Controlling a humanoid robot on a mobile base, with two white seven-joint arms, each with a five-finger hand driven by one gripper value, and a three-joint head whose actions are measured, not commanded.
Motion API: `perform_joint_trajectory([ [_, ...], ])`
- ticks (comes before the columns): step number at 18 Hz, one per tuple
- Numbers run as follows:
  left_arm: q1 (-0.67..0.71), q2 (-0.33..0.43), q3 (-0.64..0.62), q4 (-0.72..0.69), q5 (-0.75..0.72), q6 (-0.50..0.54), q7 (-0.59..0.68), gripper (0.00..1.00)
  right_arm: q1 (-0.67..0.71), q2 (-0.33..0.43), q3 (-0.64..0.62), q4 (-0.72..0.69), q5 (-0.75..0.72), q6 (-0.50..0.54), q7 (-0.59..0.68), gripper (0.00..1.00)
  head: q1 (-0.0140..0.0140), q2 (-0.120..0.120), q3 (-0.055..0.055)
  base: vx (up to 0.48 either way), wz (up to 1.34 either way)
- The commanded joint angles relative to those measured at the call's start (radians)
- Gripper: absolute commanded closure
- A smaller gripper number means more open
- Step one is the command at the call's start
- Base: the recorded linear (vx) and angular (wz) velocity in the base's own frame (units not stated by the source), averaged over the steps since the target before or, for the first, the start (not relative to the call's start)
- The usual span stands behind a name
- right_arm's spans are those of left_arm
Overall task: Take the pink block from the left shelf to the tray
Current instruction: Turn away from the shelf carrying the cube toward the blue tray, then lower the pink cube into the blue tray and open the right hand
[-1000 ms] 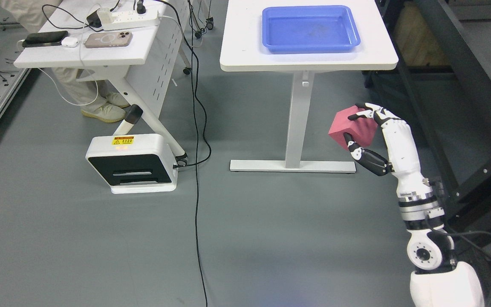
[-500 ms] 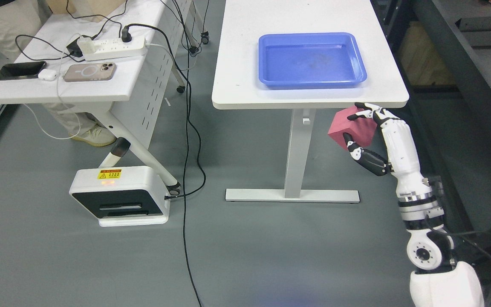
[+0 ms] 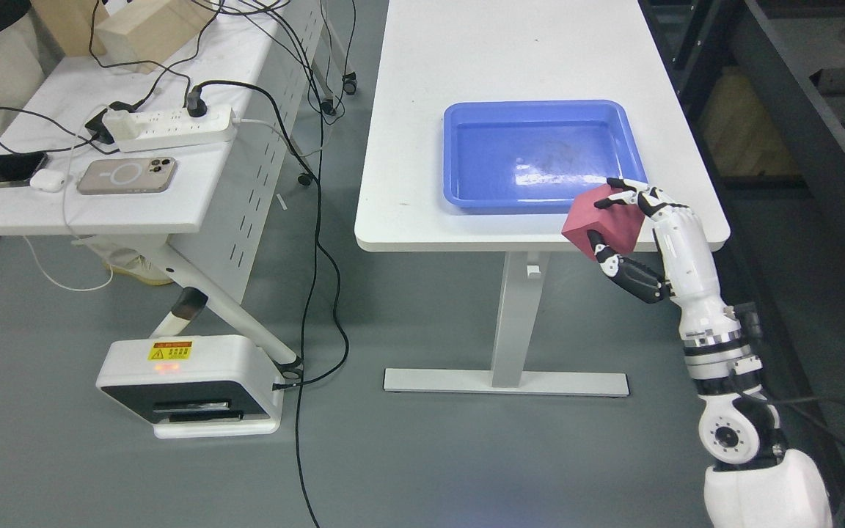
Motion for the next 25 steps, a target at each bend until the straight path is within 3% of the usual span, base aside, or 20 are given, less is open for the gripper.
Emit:
perform_joint_trajectory([
  [1,-0.029,0.017,0.000,-0.017,0.000,0.000,0.001,0.00,-0.001,-0.017,0.015,0.000,0.001,0.000,0.013,0.95,0.0000,0.000,0.000,0.278,0.02],
  [7,-0.029,0.017,0.000,-0.017,0.000,0.000,0.001,0.00,-0.004,-0.017,0.067,0.000,0.025,0.000,0.059,0.95,0.0000,0.000,0.000,0.302,0.04],
  [18,-0.029,0.017,0.000,-0.017,0.000,0.000,0.001,0.00,-0.022,-0.017,0.168,0.000,0.313,0.014,0.114,0.95,0.0000,0.000,0.000,0.240,-0.01],
  [25,-0.029,0.017,0.000,-0.017,0.000,0.000,0.001,0.00,0.002,-0.017,0.168,0.021,0.372,0.000,0.108,0.93,0.0000,0.000,0.000,0.107,-0.03],
])
